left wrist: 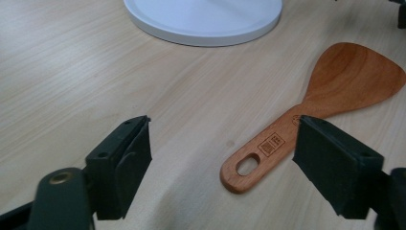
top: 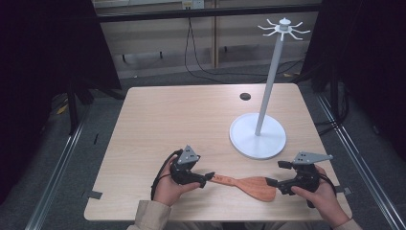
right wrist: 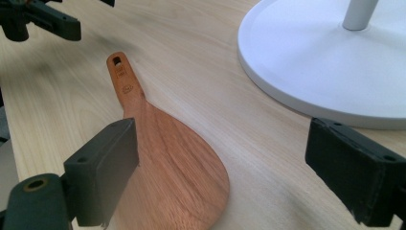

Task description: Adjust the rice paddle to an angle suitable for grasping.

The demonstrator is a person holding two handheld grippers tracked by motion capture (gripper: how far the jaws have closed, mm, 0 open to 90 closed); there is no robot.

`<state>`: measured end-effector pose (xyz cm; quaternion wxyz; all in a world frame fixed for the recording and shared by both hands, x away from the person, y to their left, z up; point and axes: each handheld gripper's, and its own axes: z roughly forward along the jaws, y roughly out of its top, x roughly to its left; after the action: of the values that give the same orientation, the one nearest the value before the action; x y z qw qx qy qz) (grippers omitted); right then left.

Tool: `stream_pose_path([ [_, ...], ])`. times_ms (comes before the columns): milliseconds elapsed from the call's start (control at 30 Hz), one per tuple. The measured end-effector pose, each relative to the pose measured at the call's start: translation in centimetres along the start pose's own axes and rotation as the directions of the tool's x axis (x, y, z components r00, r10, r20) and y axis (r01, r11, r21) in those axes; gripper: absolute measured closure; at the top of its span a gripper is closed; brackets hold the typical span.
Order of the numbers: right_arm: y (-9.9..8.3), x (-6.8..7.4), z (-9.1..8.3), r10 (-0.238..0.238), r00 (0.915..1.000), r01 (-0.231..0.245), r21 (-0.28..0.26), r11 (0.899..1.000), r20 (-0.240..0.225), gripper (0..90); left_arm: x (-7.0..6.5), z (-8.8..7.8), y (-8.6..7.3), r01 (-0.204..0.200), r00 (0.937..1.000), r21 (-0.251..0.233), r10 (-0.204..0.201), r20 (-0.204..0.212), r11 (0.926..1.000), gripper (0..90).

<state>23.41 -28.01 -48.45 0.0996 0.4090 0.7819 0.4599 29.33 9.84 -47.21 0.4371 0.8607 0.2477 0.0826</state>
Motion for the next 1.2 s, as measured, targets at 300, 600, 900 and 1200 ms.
stream_pose_path([
  [300,-0.3,-0.2,-0.6,0.019,0.9997,-0.019,-0.018,1.000,0.013,10.5,-0.3,-0.4,0.3,-0.001,0.9991,0.032,0.000,0.043,0.9995,63.2],
  [600,-0.3,-0.4,-1.0,0.025,0.9996,-0.025,-0.030,0.999,0.010,10.5,-1.2,0.9,0.8,-0.059,0.9915,0.109,0.045,0.122,0.9923,82.1],
  [900,-0.5,-0.2,-1.2,0.019,0.9997,-0.018,-0.031,0.999,0.013,10.6,-0.9,2.0,0.5,-0.063,0.9909,0.150,0.044,0.127,0.9867,90.0],
  [1200,-0.5,1.3,-1.0,0.001,0.9996,-0.002,-0.035,0.999,-0.030,46.0,-0.7,1.9,0.9,-0.046,0.9935,0.134,0.031,0.109,0.9900,90.0],
])
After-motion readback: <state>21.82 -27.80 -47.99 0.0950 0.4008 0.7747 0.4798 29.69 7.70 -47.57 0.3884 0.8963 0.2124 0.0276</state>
